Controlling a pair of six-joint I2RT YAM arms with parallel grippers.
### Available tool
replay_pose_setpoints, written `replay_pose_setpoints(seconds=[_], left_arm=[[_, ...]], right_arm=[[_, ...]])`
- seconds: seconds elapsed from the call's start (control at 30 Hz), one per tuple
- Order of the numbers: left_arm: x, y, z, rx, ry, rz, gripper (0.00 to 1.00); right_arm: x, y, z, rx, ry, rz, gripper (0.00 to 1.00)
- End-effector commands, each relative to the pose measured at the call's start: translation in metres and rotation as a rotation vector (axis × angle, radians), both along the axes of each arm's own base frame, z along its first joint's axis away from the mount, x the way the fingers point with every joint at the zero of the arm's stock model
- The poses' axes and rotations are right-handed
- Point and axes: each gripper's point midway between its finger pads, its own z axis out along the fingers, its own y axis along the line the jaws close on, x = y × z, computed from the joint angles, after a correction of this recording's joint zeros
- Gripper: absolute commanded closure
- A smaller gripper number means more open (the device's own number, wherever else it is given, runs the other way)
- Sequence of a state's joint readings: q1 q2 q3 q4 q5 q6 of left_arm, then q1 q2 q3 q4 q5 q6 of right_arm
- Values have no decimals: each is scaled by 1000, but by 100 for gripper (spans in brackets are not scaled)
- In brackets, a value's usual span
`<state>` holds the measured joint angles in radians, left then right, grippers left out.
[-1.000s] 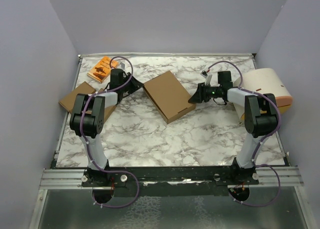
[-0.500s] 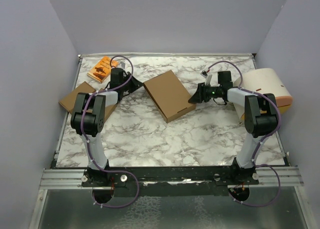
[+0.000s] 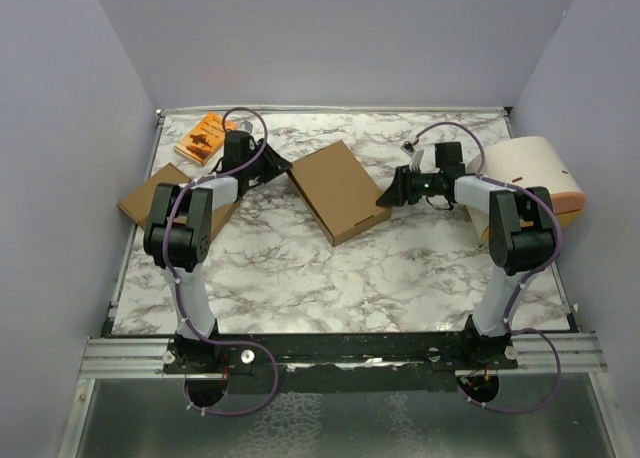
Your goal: Fold the paper box
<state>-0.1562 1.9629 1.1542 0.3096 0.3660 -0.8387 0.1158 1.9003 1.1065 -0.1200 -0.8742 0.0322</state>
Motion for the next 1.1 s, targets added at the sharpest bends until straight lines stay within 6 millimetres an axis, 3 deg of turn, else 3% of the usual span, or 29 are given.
replay_pose_setpoints(seconds=[0.0,0.3,0.43,0.8,0.93,1.07], left_arm=[[6,-3,-10,69,52,7,64],[6,-13,-30,170,108,-46,70],[12,-17,-29,216,106,-73,74],[12,-29,-45,291,144,-165,90],[13,-33,-46,287,145,-178,98],[17,-36,-40,273,130,-181,98]], right_arm=[[-25,-2,-47,-96,132,17,57],[-28,5,-48,-125,111,52,57],[-28,9,-49,-141,101,67,58],[-29,10,-51,-147,106,72,58],[-29,10,-52,-147,108,72,58],[-29,10,-52,-148,109,72,58]])
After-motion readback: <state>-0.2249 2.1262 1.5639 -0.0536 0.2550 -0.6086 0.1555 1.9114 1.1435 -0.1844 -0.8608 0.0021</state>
